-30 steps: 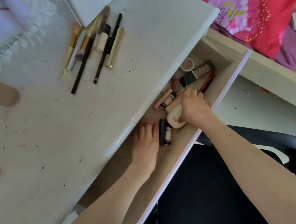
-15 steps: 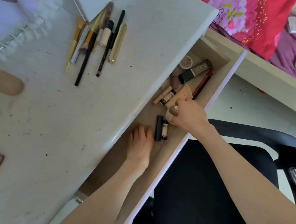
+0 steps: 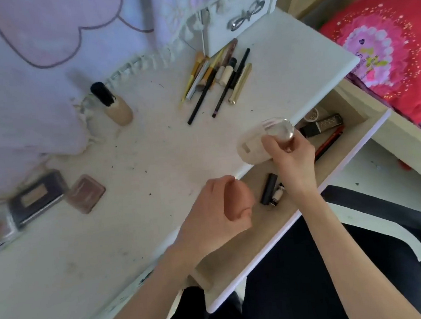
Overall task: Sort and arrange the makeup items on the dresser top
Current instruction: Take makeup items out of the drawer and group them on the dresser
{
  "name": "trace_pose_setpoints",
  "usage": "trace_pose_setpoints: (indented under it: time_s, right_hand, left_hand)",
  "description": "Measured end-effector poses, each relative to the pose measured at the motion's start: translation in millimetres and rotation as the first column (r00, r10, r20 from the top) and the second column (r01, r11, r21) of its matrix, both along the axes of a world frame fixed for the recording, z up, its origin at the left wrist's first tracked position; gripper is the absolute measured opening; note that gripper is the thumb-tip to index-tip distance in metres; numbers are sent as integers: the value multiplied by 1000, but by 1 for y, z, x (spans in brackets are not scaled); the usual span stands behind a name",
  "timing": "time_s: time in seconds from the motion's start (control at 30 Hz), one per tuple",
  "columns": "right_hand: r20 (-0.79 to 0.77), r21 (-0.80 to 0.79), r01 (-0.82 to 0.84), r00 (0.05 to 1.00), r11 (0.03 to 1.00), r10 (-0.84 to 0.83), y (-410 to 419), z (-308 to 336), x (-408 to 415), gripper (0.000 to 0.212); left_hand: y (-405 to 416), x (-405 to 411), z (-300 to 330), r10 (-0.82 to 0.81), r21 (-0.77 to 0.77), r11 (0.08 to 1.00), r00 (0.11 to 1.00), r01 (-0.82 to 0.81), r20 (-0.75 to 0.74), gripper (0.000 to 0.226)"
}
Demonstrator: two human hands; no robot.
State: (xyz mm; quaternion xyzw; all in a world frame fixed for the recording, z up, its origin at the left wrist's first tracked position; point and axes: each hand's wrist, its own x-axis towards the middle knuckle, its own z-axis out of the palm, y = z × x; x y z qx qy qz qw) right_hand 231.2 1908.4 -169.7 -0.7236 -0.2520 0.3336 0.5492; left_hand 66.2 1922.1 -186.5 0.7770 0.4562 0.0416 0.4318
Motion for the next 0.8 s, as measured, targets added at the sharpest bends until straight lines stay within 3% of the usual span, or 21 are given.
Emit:
trace_pose_setpoints:
  time_s: [0.1,0.3,0.37,0.5,0.6,0.7,0.8]
  right_hand:
    - [11,6,-91,996,996,91,32,15,-32,6]
    - [218,-57,-246,943,968,253,117,14,-80,18]
    - [275,-84,-273,918,958,285,147,8,-90,15]
    - [367,-151,-325,858,934,358,206,-3,-101,23]
    - [432,-194,-358,805,913,407,242,-12,-107,11]
    - [467,-237,-382,762,893,449,266,-18,-115,15]
    - [428,-238,-395,778,887,461,283,-20,-126,21]
  left_hand:
    - [26,-35,14,144,148,980,989,-136,-46,71]
    - [103,-103,9,475,307,852,873,-425,-110,73]
    - [136,-115,5,493,396,822,859,-410,-135,72]
    - [194,-128,-7,438,637,741,872,-213,-219,56]
    - [222,-135,-14,432,647,747,851,-151,-299,54]
    - [241,-139,-19,439,600,782,833,-171,-336,66]
    - [256,-136,-22,418,585,794,846,-164,-330,69]
